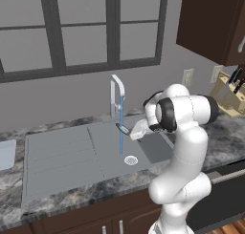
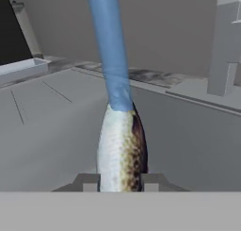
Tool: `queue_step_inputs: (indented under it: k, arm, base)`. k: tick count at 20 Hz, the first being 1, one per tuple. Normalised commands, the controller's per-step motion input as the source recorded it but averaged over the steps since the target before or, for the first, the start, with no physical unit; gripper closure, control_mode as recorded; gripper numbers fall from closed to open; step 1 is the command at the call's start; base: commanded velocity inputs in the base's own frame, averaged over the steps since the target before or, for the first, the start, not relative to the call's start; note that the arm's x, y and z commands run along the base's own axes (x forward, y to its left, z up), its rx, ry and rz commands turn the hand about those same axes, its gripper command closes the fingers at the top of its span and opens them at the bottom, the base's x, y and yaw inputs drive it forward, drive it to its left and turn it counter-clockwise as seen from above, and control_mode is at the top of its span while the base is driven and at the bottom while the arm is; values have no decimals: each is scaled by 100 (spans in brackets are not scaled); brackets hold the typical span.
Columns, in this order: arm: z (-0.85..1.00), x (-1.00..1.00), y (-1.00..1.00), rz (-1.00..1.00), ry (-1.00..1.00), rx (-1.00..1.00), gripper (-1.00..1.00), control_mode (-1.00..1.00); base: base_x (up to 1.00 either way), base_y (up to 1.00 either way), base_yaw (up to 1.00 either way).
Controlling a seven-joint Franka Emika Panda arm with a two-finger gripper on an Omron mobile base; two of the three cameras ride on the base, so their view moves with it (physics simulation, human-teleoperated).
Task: Take the fish out of the fridge, briefly rinse it in the sink, and place it on the tray next to the sink.
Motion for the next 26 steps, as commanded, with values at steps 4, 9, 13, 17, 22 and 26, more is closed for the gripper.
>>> queue_step_inputs:
  k: [4,9,13,17,22,26]
  arm:
    - [0,28,3,-2,0,0,100,-100]
    - [0,13,7,-2,-5,0,100,-100]
    - [14,-58,-18,0,-2,0,100,-100]
    - [58,-98,-49,0,-9,2,100,-100]
    - [99,-96,-20,-2,-10,1,100,-100]
    - [100,-91,0,-7,-2,-9,100,-100]
  base:
    - [0,0,0]
    - [0,0,0]
    - [0,0,0]
    - [0,0,0]
    - [0,0,0]
    - [0,0,0]
